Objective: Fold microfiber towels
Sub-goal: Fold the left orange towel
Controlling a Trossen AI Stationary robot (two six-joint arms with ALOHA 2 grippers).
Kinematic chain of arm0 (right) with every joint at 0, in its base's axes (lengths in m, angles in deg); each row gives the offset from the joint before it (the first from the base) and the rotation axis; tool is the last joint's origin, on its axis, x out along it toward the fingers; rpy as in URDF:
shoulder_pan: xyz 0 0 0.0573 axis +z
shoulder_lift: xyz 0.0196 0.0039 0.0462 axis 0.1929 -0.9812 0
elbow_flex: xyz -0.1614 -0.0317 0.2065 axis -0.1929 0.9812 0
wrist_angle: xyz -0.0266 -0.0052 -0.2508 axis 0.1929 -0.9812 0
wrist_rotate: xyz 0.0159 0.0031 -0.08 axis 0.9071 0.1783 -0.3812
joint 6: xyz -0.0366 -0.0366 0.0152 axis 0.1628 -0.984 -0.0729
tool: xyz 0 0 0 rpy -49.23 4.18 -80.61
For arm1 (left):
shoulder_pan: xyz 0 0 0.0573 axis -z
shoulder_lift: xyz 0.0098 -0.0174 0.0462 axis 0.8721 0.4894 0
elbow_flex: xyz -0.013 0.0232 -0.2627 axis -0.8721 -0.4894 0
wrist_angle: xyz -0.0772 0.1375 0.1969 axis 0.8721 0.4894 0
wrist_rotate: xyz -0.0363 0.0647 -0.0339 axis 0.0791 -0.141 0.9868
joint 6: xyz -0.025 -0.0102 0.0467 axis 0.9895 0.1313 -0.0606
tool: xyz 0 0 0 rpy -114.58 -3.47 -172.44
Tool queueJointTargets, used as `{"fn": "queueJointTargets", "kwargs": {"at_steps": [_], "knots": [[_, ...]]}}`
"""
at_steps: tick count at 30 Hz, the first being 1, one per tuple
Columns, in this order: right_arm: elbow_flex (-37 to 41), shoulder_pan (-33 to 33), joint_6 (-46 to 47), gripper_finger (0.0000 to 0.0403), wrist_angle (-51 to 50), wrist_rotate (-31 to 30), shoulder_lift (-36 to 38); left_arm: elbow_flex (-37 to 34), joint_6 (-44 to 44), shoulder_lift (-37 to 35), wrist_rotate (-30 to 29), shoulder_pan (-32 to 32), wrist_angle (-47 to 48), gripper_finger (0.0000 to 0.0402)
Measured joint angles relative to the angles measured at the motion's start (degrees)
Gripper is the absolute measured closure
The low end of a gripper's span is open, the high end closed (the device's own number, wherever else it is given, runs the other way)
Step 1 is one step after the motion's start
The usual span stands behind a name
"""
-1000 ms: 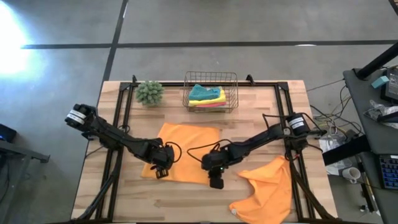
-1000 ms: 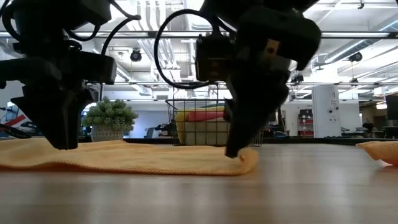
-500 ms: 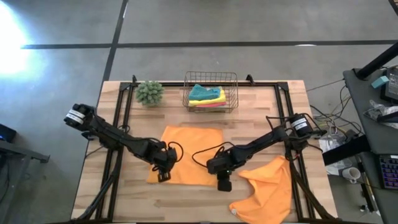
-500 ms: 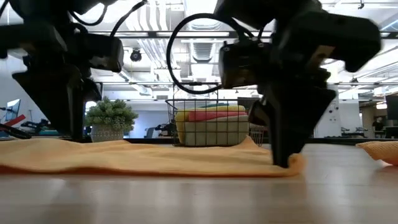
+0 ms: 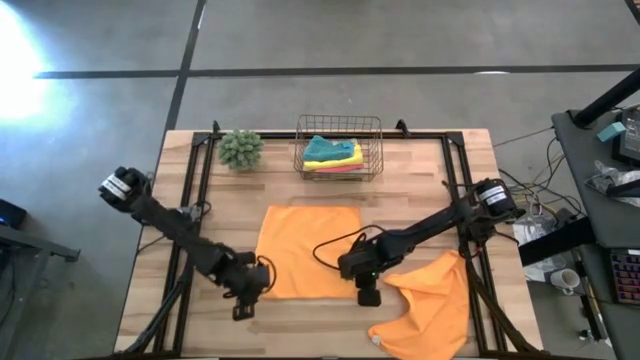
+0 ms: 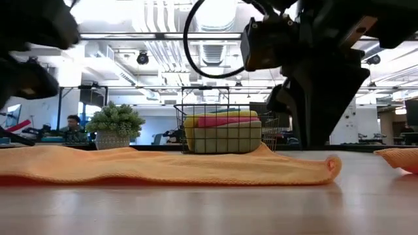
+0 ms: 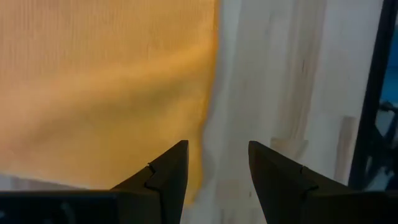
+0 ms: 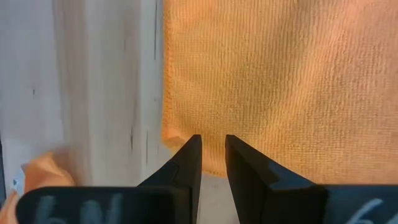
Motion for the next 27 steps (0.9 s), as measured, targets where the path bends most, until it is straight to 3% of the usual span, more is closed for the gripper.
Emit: {"fn": "queueJointTargets", "kwargs": {"at_steps": [10, 14, 19, 22, 27], "knots": [[0.14, -0.02, -1.23, 0.0339, 0.06, -1.31, 3.61, 0.12, 10.40, 3.58, -9.17, 12.08, 0.33, 0.0249], [0.23, -0.04, -1.80, 0.0339, 0.11, -1.53, 3.72, 4.18, 10.99, 6.44, -9.38, 13.43, 6.11, 0.0249], [0.80, -0.16, -1.79, 0.0339, -0.03, -1.82, 3.72, 13.68, 10.05, 9.93, -13.41, 14.20, 21.12, 0.0249], [0.90, -0.17, -2.21, 0.0339, 0.14, -2.99, 3.72, 15.49, 8.07, 11.59, -16.71, 15.02, 21.63, 0.0249], [1.22, -0.31, -2.19, 0.0339, 0.08, -3.02, 3.72, 15.22, 7.99, 15.60, -17.27, 15.71, 20.49, 0.0249]]}}
